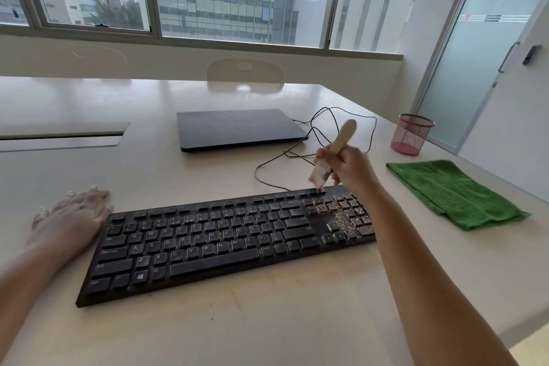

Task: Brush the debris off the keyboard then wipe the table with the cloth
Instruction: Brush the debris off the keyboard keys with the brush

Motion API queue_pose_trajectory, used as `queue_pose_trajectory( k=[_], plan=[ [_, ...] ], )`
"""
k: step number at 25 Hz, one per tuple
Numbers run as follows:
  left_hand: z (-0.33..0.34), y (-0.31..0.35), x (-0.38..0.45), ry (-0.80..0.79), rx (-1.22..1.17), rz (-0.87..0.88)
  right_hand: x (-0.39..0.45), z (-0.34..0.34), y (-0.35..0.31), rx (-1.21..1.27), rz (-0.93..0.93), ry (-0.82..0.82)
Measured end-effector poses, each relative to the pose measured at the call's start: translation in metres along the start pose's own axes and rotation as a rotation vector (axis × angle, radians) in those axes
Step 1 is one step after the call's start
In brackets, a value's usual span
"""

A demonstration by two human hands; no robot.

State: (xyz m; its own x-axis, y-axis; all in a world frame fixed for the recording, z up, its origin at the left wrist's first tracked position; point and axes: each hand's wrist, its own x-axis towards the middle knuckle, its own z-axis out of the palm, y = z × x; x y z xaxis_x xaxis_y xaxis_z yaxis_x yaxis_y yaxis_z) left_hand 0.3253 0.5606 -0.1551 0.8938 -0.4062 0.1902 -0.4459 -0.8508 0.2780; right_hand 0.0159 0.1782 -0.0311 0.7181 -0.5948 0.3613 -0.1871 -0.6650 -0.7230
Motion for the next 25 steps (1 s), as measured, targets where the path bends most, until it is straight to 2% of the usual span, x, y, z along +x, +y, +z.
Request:
queue_pose_trajectory(
  k=[2, 4, 9, 12, 14, 16, 20, 22, 25],
  plan=[
    [-0.003, 0.004, -0.004, 0.012, -0.002, 0.004, -0.001, 0.006, -0.008, 0.033, -0.013, -0.109],
    [-0.006, 0.011, -0.009, 0.015, 0.015, 0.002, 0.001, 0.002, -0.008, 0.071, 0.027, -0.142],
    [-0.014, 0.019, -0.015, -0.006, 0.038, -0.014, 0.000, 0.001, -0.012, -0.081, -0.082, -0.050],
    [-0.016, 0.019, -0.016, -0.036, 0.030, -0.015, -0.001, -0.002, -0.012, -0.103, 0.012, -0.092],
    [-0.018, 0.024, -0.020, -0.043, 0.028, -0.032, 0.000, -0.006, -0.012, -0.162, 0.014, -0.042],
    [-0.022, 0.029, -0.023, -0.048, 0.031, -0.039, -0.001, -0.002, -0.015, -0.112, -0.036, -0.007],
    [-0.031, 0.037, -0.029, -0.080, 0.040, -0.045, -0.006, 0.010, -0.021, -0.054, 0.014, -0.134],
    [-0.035, 0.047, -0.035, -0.068, 0.047, -0.058, -0.007, 0.007, -0.021, -0.058, 0.059, -0.097],
    [-0.043, 0.060, -0.044, -0.051, 0.056, -0.078, -0.008, 0.010, -0.025, -0.030, 0.030, -0.057]
  ],
)
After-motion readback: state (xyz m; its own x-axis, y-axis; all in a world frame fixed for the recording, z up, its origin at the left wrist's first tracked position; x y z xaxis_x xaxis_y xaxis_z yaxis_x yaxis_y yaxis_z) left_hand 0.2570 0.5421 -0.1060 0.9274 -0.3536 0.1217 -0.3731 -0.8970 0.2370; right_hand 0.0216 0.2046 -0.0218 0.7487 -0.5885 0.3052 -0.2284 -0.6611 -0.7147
